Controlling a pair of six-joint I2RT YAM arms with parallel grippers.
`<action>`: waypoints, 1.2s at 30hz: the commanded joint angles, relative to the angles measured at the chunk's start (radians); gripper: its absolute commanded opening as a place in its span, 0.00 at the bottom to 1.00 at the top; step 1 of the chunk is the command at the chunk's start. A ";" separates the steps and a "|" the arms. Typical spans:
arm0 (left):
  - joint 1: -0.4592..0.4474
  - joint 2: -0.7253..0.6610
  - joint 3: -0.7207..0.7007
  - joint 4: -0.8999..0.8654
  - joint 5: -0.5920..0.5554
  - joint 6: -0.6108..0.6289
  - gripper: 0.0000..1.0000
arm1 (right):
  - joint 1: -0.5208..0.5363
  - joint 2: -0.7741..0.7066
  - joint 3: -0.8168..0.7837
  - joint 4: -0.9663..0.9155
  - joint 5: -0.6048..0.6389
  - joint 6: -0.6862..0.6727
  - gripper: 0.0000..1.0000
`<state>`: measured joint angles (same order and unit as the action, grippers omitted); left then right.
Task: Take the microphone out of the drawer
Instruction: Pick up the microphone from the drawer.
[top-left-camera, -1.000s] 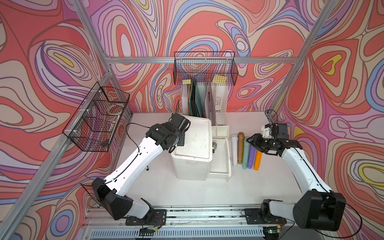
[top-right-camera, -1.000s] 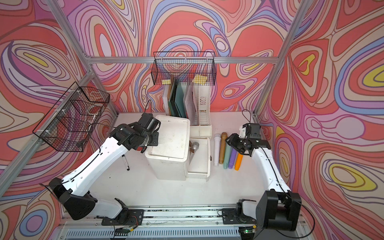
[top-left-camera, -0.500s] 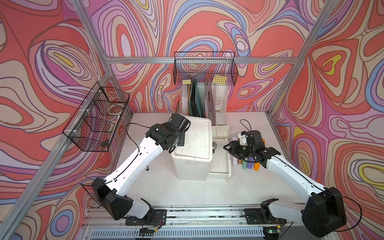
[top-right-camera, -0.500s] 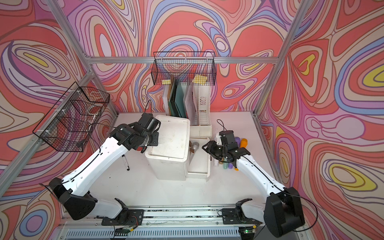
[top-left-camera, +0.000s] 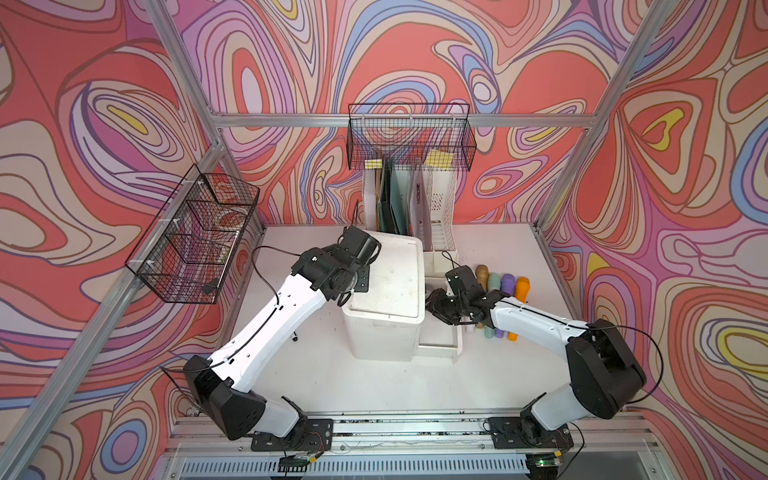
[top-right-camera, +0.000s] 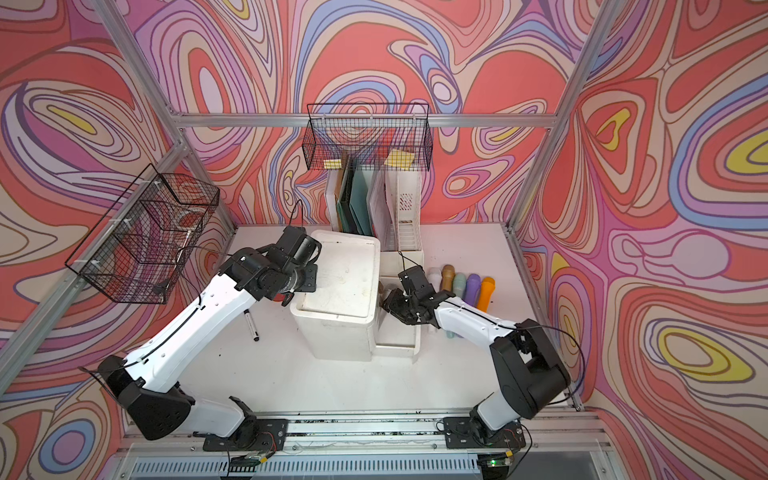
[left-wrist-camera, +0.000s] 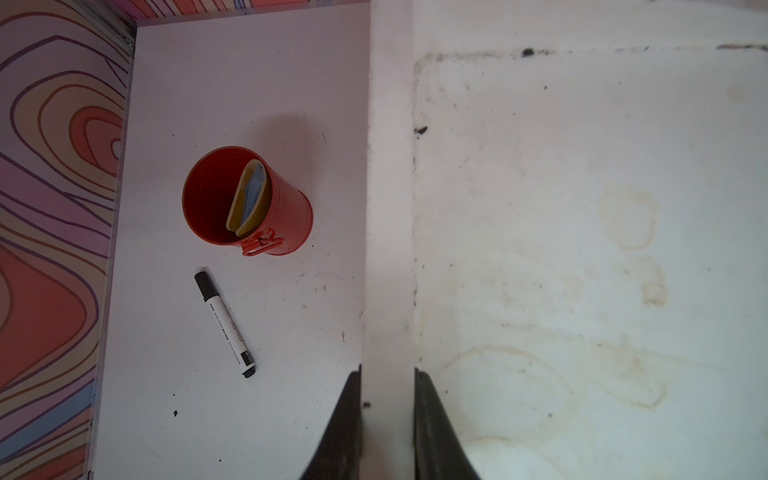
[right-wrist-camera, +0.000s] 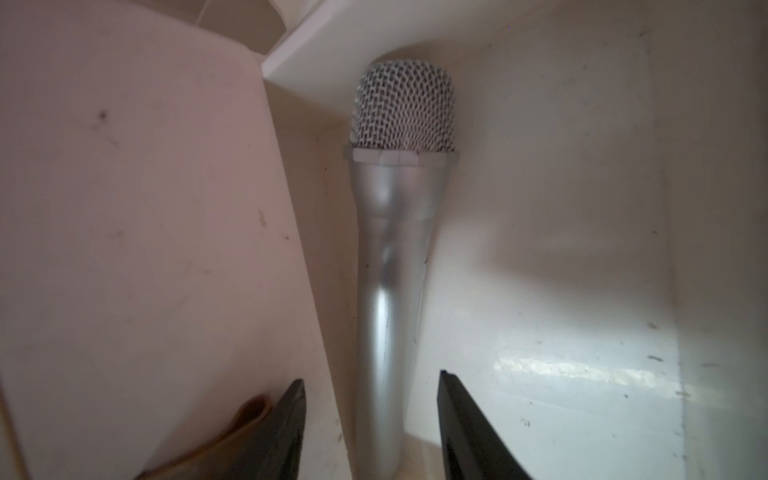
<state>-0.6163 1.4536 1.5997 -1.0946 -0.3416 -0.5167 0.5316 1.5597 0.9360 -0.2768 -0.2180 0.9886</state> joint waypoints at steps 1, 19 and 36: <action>0.004 0.037 -0.025 -0.080 -0.067 0.035 0.00 | 0.007 0.044 0.033 0.028 0.085 0.037 0.51; 0.004 0.032 -0.034 -0.072 -0.065 0.037 0.00 | 0.064 0.308 0.195 -0.057 0.168 0.054 0.50; 0.004 0.024 -0.030 -0.075 -0.071 0.040 0.00 | 0.104 0.422 0.299 -0.225 0.302 0.007 0.38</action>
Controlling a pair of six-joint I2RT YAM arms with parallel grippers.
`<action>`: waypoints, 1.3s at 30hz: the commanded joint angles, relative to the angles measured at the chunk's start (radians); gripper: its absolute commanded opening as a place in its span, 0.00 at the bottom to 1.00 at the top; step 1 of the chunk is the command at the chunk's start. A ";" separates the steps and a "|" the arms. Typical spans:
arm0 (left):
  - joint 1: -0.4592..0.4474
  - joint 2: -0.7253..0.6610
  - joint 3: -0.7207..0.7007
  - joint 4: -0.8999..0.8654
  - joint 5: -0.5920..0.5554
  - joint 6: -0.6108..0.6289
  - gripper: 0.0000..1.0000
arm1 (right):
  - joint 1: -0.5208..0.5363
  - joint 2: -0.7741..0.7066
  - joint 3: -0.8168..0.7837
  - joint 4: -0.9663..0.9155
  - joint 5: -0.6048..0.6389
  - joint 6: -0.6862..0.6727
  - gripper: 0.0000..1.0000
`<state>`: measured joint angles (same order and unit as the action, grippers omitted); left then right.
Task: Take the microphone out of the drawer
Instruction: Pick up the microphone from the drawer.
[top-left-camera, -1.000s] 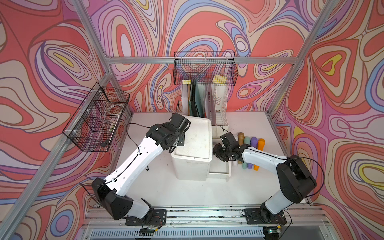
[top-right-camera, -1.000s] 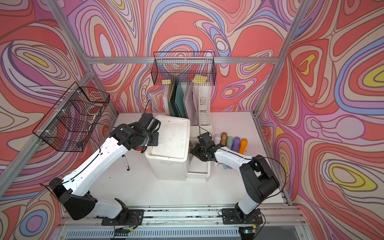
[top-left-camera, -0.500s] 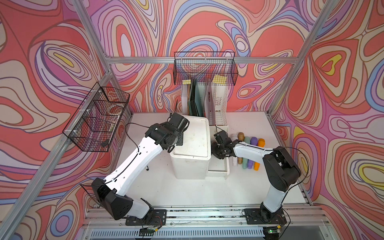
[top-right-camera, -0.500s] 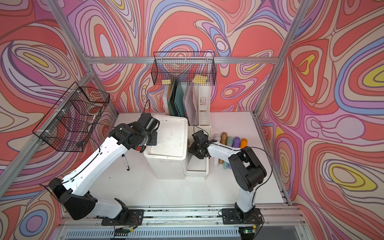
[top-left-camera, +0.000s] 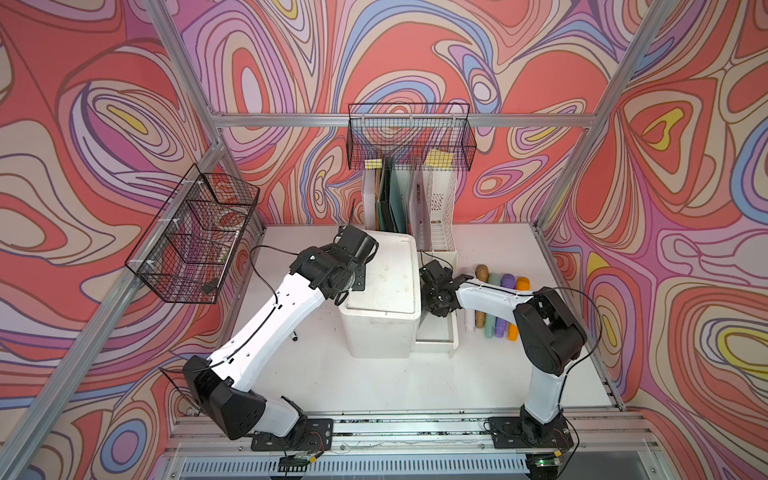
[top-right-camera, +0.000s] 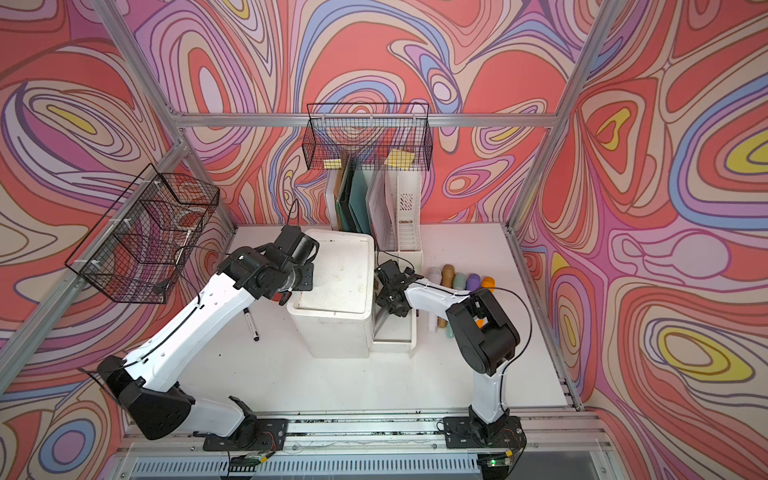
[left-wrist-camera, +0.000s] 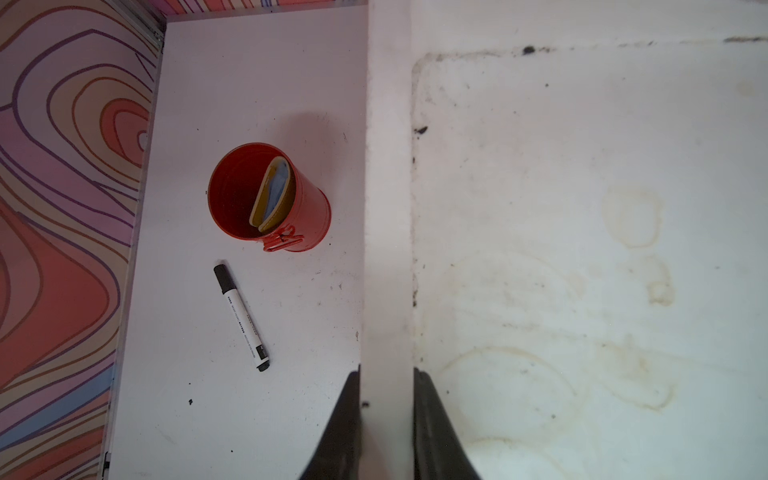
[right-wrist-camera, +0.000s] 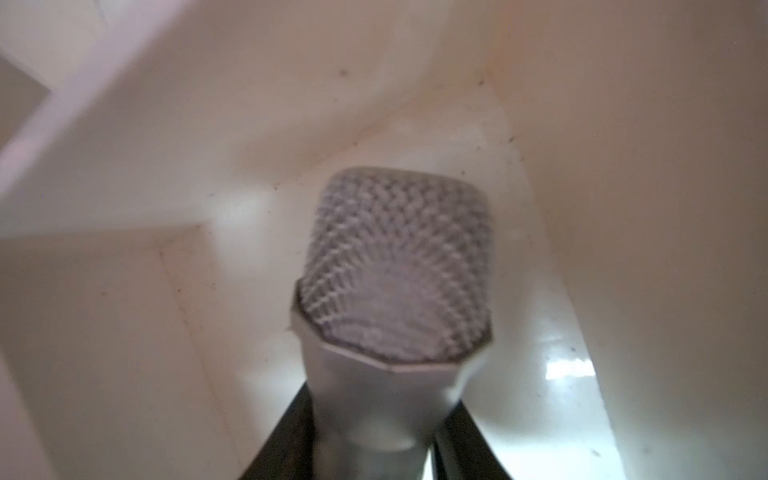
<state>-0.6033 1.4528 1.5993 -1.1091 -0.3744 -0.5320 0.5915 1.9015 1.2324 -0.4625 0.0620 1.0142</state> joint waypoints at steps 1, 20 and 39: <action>-0.009 0.023 -0.028 -0.063 -0.040 0.056 0.00 | 0.045 0.082 0.008 -0.042 0.024 -0.021 0.35; -0.009 0.012 -0.021 -0.077 -0.054 0.061 0.00 | 0.049 -0.122 0.040 -0.050 0.086 -0.153 0.09; -0.009 0.011 -0.029 -0.077 -0.062 0.065 0.00 | 0.048 -0.385 0.071 -0.139 0.347 -0.497 0.07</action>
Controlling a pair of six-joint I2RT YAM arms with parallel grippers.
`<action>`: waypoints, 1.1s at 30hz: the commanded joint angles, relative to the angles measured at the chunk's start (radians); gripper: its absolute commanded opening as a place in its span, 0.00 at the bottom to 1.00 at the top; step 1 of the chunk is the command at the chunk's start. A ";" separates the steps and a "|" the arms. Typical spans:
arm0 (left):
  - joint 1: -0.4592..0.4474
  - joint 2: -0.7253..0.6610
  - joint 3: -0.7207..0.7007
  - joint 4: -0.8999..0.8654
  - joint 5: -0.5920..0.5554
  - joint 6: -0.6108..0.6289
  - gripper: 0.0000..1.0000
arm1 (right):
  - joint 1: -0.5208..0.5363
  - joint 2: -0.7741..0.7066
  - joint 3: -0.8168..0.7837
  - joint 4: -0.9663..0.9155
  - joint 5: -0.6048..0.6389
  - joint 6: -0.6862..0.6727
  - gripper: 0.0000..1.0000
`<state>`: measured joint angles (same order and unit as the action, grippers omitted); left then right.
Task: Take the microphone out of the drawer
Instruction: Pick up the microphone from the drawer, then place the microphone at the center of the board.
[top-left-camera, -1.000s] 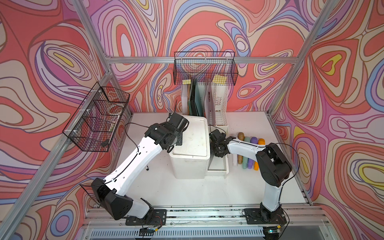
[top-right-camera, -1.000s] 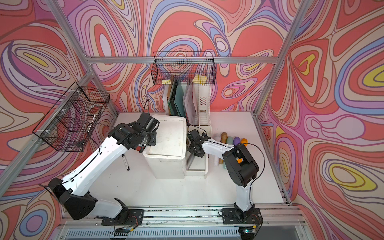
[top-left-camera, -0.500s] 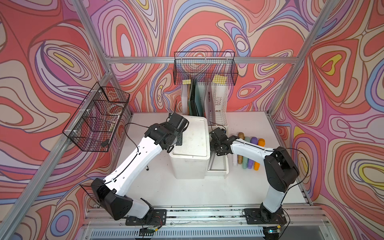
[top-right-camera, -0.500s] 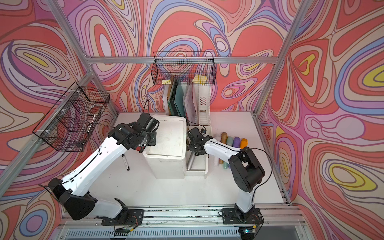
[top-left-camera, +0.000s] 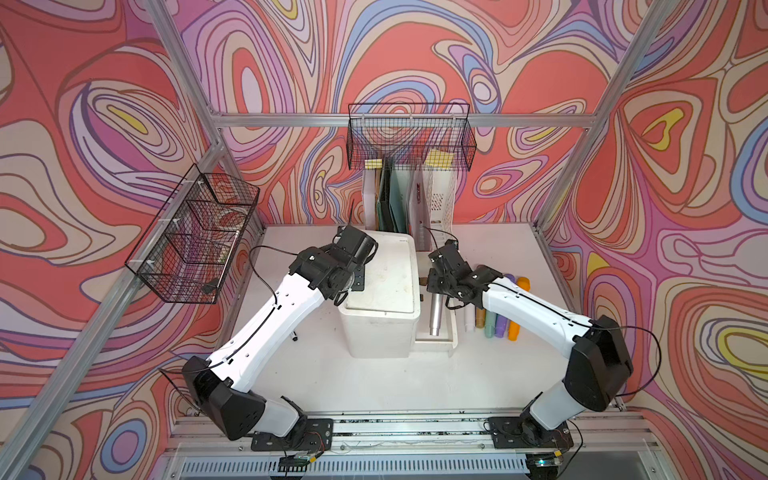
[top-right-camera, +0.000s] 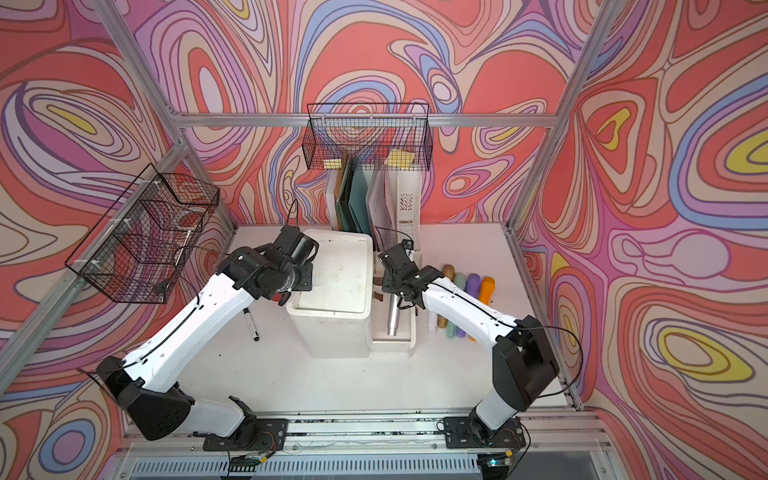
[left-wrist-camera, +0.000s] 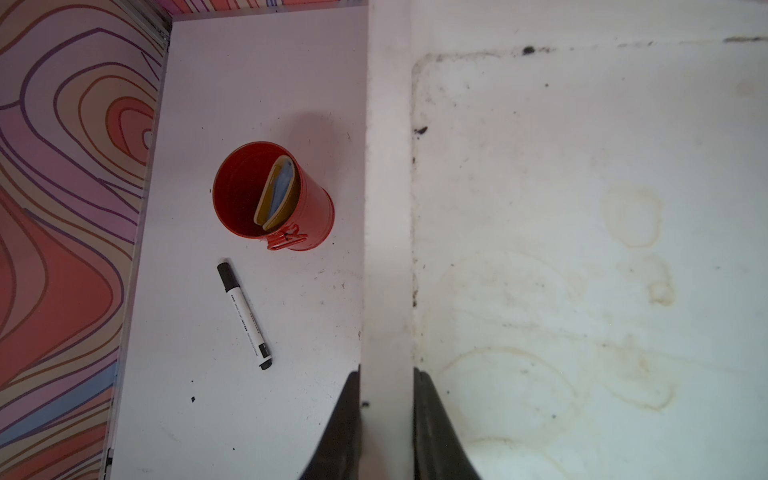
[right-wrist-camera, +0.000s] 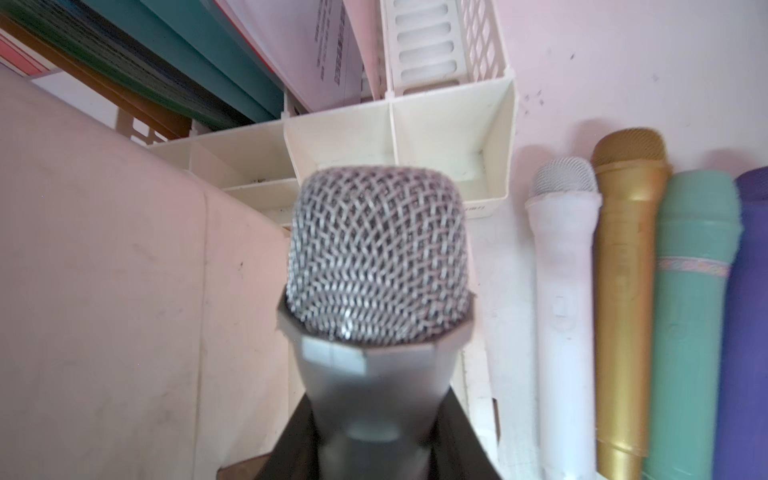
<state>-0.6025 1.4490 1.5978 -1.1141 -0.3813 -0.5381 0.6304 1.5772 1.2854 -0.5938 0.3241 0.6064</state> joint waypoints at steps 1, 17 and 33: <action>-0.010 0.013 -0.030 -0.070 -0.056 0.071 0.00 | 0.008 -0.078 0.017 -0.013 0.108 -0.115 0.07; -0.010 0.010 -0.047 -0.058 -0.047 0.068 0.00 | -0.253 -0.305 -0.065 -0.061 0.243 -0.394 0.07; -0.010 0.010 -0.046 -0.063 -0.049 0.072 0.00 | -0.670 -0.235 -0.224 0.017 0.071 -0.432 0.06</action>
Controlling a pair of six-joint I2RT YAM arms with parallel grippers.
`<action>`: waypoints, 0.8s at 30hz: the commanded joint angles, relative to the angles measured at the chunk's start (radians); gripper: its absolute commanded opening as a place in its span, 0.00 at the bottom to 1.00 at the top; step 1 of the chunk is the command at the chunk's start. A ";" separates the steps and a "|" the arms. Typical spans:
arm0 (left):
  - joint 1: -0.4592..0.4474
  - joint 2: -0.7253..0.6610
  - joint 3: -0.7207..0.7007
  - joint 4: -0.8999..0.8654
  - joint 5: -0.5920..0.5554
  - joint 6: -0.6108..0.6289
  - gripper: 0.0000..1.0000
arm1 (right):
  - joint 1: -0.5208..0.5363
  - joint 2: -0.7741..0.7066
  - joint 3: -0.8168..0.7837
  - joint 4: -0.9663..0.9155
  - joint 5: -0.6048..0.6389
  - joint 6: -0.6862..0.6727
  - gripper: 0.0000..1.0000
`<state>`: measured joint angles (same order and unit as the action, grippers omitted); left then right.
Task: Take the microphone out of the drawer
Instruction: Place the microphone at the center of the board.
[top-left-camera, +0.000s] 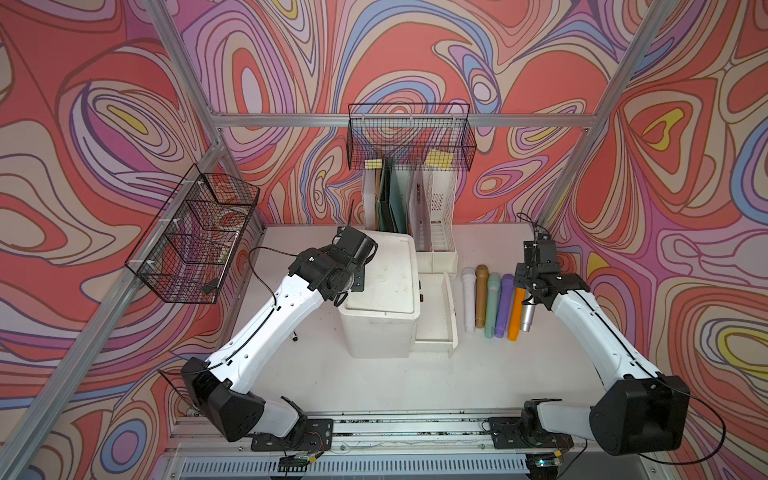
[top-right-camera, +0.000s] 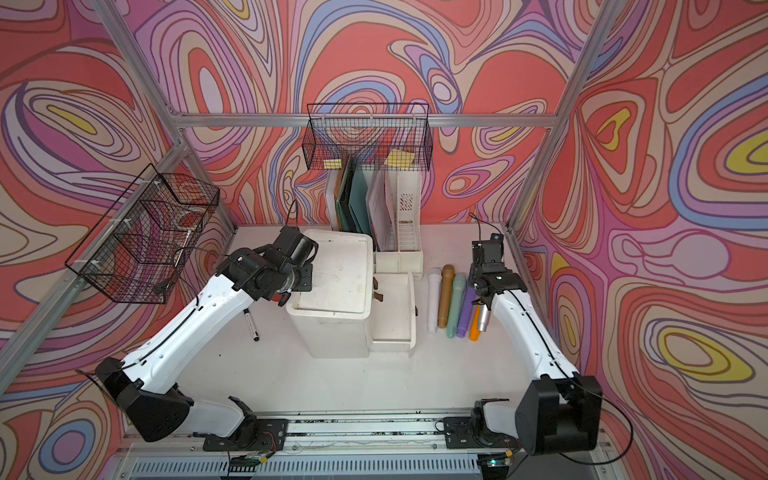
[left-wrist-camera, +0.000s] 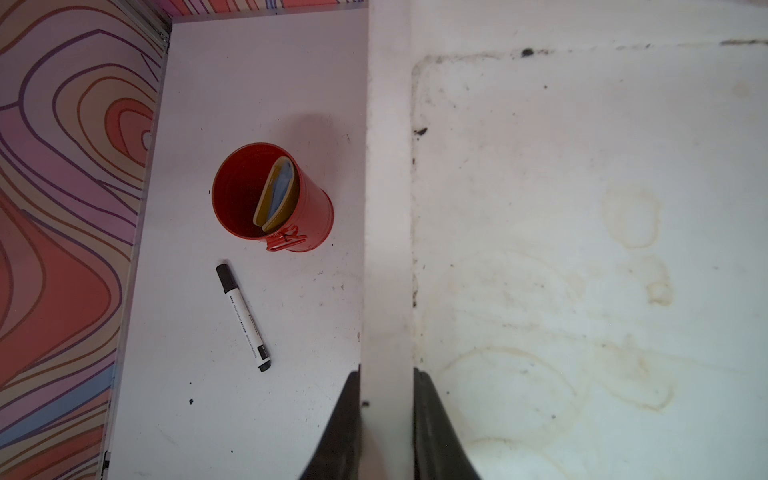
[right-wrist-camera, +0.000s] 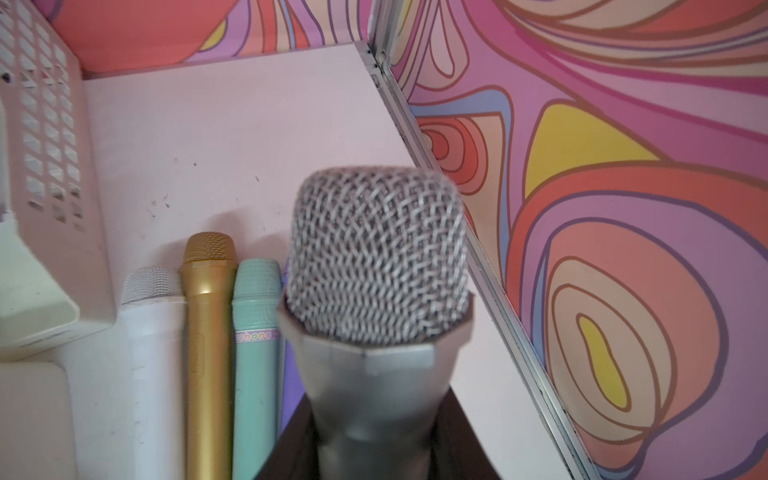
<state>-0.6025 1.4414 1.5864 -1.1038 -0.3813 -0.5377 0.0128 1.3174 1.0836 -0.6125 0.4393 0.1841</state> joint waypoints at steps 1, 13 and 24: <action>-0.009 0.017 -0.033 -0.073 -0.048 0.072 0.00 | -0.076 0.035 -0.028 0.043 -0.058 -0.008 0.06; -0.010 0.030 -0.020 -0.079 -0.049 0.072 0.00 | -0.281 0.214 -0.056 0.121 -0.260 0.014 0.06; -0.010 0.034 0.000 -0.091 -0.058 0.076 0.00 | -0.298 0.338 -0.053 0.142 -0.331 0.013 0.09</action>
<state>-0.6025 1.4425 1.5890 -1.1061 -0.3817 -0.5373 -0.2817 1.6402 1.0317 -0.4992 0.1402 0.1883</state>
